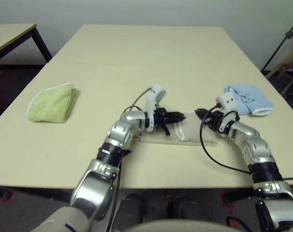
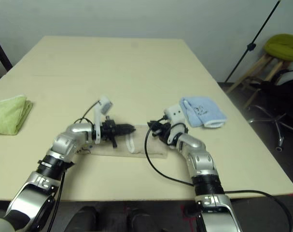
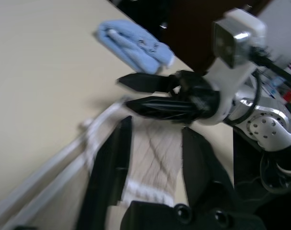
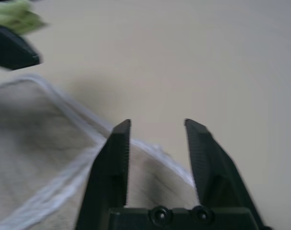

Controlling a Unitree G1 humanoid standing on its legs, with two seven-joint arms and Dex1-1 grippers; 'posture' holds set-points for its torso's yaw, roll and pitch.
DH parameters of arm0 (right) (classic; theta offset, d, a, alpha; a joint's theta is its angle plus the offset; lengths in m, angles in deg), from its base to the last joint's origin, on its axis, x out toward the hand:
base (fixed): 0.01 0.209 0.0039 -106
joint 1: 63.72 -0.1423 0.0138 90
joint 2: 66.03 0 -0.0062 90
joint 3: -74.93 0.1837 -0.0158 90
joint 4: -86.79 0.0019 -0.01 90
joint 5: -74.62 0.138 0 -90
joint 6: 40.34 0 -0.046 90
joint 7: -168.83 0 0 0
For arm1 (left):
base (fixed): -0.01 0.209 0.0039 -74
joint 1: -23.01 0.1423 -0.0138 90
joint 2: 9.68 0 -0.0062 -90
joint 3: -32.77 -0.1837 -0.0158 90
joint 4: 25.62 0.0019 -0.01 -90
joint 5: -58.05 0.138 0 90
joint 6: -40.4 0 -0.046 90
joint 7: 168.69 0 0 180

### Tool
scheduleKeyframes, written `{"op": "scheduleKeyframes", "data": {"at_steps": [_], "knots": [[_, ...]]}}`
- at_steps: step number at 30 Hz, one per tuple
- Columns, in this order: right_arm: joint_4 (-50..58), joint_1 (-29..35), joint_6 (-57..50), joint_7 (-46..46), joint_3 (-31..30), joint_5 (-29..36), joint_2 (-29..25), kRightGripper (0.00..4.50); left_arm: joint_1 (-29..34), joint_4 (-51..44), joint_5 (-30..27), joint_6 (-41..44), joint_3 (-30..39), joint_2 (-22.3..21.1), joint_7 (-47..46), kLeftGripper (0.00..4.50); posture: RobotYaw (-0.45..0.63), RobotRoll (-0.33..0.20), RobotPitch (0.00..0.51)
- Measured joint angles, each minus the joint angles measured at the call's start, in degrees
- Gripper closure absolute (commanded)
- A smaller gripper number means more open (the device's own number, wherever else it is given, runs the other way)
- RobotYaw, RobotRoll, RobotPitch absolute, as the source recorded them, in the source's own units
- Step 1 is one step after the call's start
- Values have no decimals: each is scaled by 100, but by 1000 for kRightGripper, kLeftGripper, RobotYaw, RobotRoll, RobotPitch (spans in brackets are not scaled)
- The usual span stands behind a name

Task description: Fold the towel and set it aside.

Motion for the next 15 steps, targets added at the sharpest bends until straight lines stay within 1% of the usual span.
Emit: {"op": "scheduleKeyframes", "data": {"at_steps": [1, 2, 3, 4, 6, 8, 11, 15], "knots": [[34, -3, 49, 121, 9, 2, -111, 906, 227, -357, -116, 387, 180, -277, -124, 1040, 110, 0, 77], [35, -13, 85, 187, 27, 5, -174, 569, 345, -525, -183, 587, 285, -426, -192, 709, 127, 0, 81], [37, -50, 134, 334, 35, 28, -240, 141, 540, -788, -283, 846, 451, -576, -296, 341, 127, 0, 81], [38, -117, 160, 548, 30, 72, -324, 0, 765, -1069, -412, 1115, 612, -723, -396, 21, 127, 0, 81], [39, -239, 190, 890, 23, 108, -521, 0, 1003, -1429, -618, 1513, 814, -838, -580, 21, 140, 0, 84], [57, -371, 166, 1251, -1, 205, -697, 0, 1120, -1696, -846, 1878, 1081, -821, -793, 21, 140, 0, 84], [92, -502, 129, 1856, -19, 328, -1061, 0, 1245, -2020, -1146, 2777, 1865, -392, -1328, 21, 162, 0, 90], [108, -553, 223, 2337, -17, 339, -1414, 0, 1438, -2452, -1275, 3940, 2744, 202, -1817, 21, 159, 0, 96]]}}
